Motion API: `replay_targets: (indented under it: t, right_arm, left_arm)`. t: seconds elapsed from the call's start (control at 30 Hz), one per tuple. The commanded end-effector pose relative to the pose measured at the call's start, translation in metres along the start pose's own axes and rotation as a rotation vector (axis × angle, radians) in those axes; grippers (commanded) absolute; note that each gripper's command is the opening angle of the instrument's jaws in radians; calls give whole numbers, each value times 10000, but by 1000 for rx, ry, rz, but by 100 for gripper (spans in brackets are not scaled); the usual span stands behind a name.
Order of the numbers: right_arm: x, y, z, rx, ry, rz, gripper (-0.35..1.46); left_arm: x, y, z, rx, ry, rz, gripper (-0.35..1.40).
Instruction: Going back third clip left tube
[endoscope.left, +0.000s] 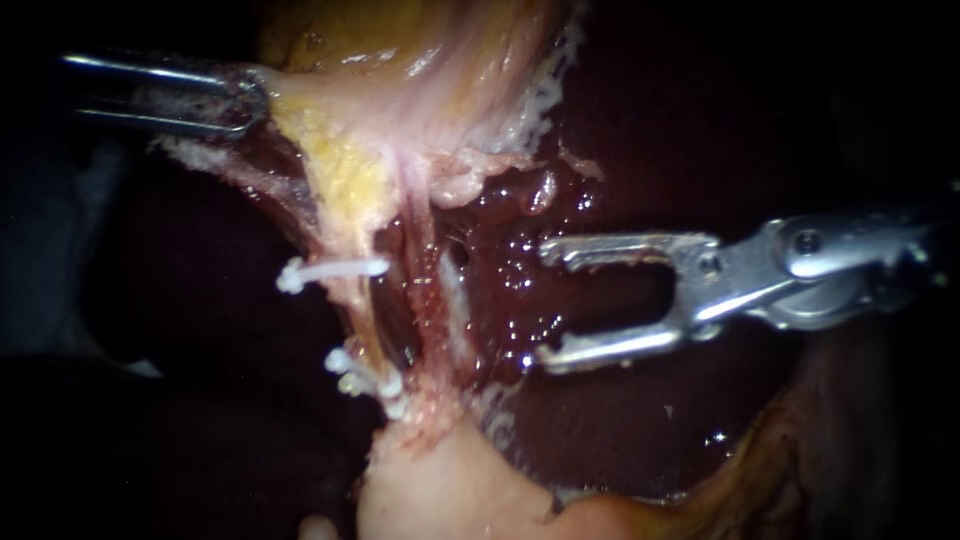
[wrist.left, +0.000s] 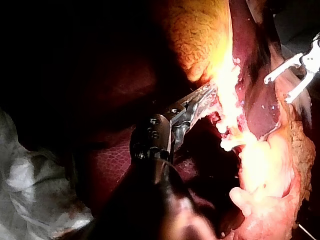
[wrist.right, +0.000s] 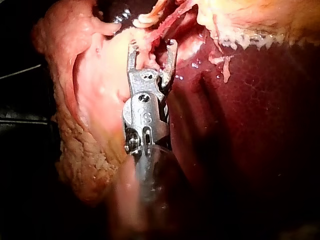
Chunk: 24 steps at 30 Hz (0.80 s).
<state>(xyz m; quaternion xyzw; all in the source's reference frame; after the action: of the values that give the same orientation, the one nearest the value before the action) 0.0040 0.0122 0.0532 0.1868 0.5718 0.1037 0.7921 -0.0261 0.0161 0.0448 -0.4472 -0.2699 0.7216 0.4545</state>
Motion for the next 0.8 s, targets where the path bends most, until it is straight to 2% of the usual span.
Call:
replay_targets:
  t: [0.03,0.27,0.4,0.67,0.8]
  right_arm:
    - [0,0,-3,1,0,1,50]
    - [-1,-6,-7,8,1,-2,50]
    - [-1,-7,-7,9,1,-2,50]
    - [0,-7,-7,8,1,-1,50]
    - [0,-6,-7,8,1,-1,50]
  left_arm:
    - [1,0,0,0,0,0,-35]
    - [0,0,4,2,2,0,-35]
    - [-3,-4,13,6,4,3,-35]
    - [-23,-12,58,-5,3,11,-35]
    - [-29,-13,73,-9,-5,16,-35]
